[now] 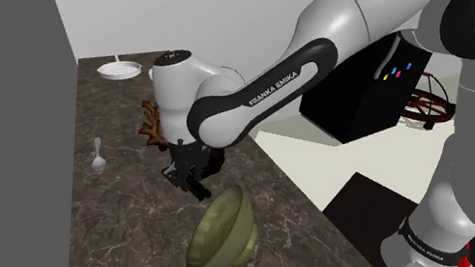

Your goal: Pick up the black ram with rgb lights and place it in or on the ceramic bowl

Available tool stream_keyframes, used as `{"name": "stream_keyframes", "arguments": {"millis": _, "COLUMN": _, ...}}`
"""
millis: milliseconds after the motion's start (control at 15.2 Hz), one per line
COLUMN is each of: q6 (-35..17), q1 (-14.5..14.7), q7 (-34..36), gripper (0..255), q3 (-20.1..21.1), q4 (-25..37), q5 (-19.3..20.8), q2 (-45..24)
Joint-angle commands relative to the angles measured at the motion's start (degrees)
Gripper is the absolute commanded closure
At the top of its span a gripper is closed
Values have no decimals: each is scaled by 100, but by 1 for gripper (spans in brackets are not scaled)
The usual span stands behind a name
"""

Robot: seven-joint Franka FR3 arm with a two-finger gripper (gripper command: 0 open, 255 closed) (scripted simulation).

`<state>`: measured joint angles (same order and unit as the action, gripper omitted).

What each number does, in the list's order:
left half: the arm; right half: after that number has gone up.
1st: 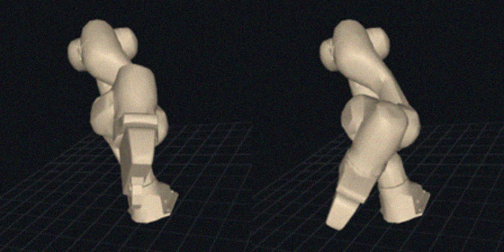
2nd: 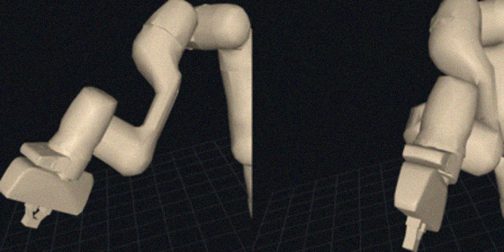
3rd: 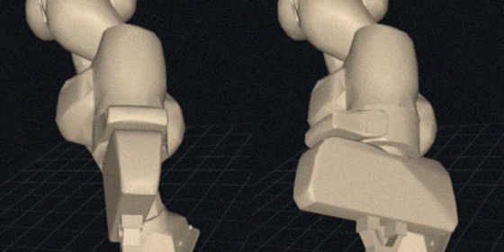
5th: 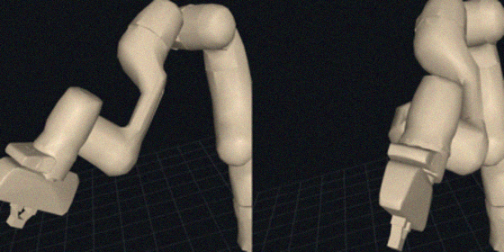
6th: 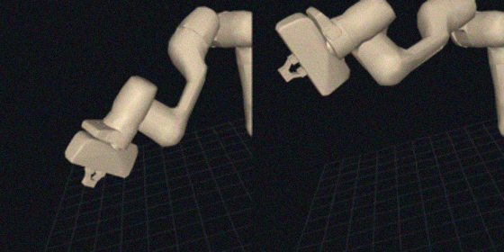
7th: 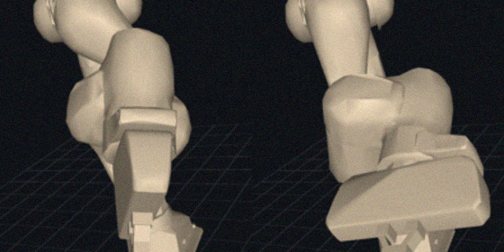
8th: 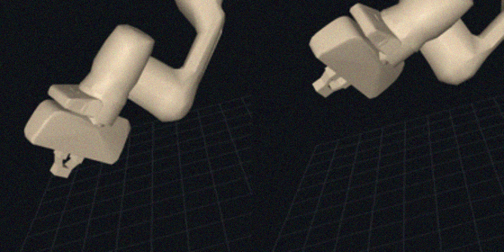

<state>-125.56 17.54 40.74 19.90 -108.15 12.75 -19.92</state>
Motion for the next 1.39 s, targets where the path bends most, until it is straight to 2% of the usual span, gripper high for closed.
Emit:
{"name": "stream_keyframes", "arguments": {"millis": 0, "q6": 134, "q1": -4, "q7": -25, "gripper": 255, "q3": 21, "q4": 65, "q5": -43, "q2": 72}}
{"name": "stream_keyframes", "arguments": {"millis": 1320, "q6": 1469, "q1": -60, "q7": -299, "gripper": 255, "q3": 129, "q4": 875, "q5": -368, "q2": 650}}
